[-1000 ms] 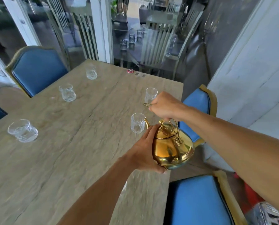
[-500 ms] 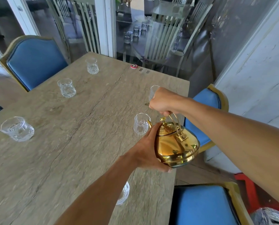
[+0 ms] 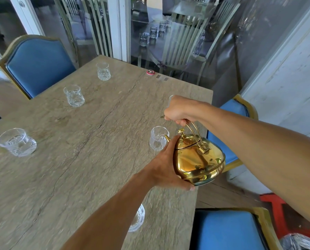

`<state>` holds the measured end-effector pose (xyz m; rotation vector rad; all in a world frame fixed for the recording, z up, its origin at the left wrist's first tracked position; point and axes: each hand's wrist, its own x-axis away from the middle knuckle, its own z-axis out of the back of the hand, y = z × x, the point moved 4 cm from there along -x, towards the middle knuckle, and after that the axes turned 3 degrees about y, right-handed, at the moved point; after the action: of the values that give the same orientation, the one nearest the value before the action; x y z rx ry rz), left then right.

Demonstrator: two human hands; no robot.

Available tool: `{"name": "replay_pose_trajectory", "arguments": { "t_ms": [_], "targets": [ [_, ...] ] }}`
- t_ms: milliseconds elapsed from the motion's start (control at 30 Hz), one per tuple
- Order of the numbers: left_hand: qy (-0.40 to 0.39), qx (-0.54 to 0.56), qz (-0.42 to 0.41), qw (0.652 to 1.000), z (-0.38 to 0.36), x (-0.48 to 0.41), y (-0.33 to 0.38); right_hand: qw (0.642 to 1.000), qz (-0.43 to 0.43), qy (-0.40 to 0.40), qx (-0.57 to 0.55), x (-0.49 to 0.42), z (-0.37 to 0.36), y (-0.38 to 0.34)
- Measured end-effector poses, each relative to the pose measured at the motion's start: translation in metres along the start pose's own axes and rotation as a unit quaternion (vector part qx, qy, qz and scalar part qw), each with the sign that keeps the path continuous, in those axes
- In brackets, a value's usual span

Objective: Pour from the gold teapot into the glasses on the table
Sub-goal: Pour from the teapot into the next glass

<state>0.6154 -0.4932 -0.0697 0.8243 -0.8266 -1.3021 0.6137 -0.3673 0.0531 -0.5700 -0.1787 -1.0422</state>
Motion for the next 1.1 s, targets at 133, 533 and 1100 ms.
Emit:
{"name": "replay_pose_trajectory", "arguments": {
  "t_ms": [133, 533, 1100],
  "targets": [
    [0.002, 0.011, -0.001, 1.0, 0.0, -0.001, -0.002, 1.0, -0.002, -0.009, 0.008, -0.003, -0.001, -0.002],
    [-0.002, 0.023, -0.003, 1.0, 0.002, -0.004, -0.001, 0.999, -0.016, -0.029, 0.031, -0.007, 0.0, -0.006],
    [-0.003, 0.061, -0.023, 0.998, 0.002, -0.013, -0.002, 0.996, -0.043, -0.062, 0.05, -0.017, 0.001, -0.01]
  ]
}}
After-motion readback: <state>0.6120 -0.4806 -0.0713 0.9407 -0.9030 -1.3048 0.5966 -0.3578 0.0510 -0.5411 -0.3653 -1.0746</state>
